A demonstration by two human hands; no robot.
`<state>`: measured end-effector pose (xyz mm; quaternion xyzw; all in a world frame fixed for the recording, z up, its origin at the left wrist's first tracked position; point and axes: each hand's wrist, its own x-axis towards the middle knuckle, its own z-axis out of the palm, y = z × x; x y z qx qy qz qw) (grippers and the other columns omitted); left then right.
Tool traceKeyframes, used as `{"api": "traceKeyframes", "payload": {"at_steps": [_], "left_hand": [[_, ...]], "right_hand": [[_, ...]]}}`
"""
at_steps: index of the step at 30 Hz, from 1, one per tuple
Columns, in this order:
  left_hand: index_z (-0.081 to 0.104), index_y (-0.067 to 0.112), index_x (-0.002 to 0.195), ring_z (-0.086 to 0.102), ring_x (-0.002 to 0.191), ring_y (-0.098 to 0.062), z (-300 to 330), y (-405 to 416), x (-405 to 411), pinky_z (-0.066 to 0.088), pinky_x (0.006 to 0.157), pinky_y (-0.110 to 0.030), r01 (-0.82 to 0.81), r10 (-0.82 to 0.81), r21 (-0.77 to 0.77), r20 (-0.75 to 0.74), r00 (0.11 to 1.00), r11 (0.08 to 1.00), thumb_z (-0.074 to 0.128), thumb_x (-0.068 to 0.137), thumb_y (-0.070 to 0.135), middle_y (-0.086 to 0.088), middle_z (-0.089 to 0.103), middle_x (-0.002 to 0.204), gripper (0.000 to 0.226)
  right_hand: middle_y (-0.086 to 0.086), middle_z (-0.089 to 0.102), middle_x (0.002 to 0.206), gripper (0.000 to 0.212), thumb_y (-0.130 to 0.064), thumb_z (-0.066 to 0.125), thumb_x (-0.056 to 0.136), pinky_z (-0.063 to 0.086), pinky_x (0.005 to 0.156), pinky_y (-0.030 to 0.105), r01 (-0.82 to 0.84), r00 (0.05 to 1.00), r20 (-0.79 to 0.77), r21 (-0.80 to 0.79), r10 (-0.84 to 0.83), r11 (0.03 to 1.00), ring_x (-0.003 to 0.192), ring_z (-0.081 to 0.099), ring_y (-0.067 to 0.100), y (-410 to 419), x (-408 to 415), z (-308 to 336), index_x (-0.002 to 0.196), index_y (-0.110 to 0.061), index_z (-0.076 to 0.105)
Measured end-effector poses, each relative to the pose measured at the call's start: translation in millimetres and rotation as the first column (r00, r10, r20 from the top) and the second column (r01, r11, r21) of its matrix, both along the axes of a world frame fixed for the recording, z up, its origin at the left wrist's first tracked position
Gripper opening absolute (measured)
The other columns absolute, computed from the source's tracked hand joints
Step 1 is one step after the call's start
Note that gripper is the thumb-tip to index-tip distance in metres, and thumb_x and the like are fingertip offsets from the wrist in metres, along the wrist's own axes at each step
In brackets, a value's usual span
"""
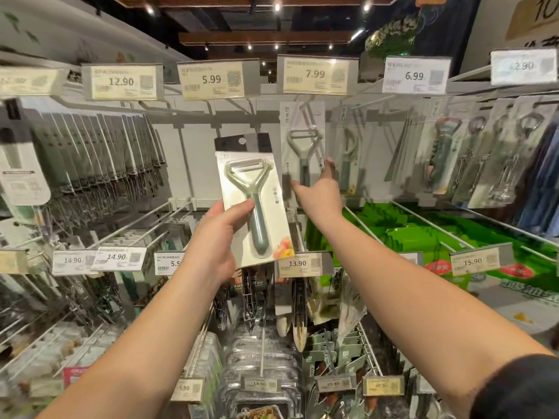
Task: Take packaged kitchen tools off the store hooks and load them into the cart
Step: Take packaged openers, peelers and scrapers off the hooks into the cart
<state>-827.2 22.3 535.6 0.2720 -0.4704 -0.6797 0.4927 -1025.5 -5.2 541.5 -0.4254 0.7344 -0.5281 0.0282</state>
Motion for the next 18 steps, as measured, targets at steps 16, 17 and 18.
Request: {"api": "traceKeyframes", "payload": {"at_steps": [16, 17, 18], "left_hand": [[0.068, 0.02, 0.112, 0.07, 0.107, -0.02, 6.4, -1.5, -15.8, 0.056, 0.087, -0.044, -0.003, 0.003, -0.016, 0.016, 1.0, 1.0, 0.066, 0.092, 0.013, 0.001, 0.078, 0.104, 0.021], [0.068, 0.02, 0.113, 0.07, 0.108, -0.02, 6.5, -1.9, -16.5, 0.055, 0.087, -0.045, -0.002, 0.002, -0.021, 0.017, 1.0, 1.0, 0.066, 0.092, 0.013, 0.001, 0.078, 0.105, 0.022], [0.068, 0.02, 0.114, 0.069, 0.109, -0.021, 6.9, -2.0, -16.8, 0.055, 0.088, -0.045, 0.001, 0.0, -0.025, 0.018, 1.0, 1.0, 0.066, 0.092, 0.013, 0.0, 0.077, 0.106, 0.023]], "right_hand": [[0.011, 0.029, 0.16, 0.09, -0.031, 0.067, 0.093, 0.035, 0.08, 0.018, -0.057, 0.996, 0.067, -0.005, 0.057, 0.998, 0.132, 0.051, 0.027, -10.1, -15.8, -3.9, 0.159, -0.021, 0.006], [0.013, 0.032, 0.159, 0.087, -0.029, 0.067, 0.093, 0.036, 0.082, 0.02, -0.072, 0.992, 0.101, -0.034, 0.075, 0.997, 0.132, 0.05, 0.027, -4.7, -15.9, -1.8, 0.159, -0.02, 0.01], [0.014, 0.036, 0.154, 0.081, -0.029, 0.066, 0.094, 0.038, 0.084, 0.022, -0.081, 0.991, 0.1, -0.049, 0.085, 0.996, 0.128, 0.051, 0.027, 2.5, -15.3, 0.8, 0.157, -0.018, 0.018]]}}
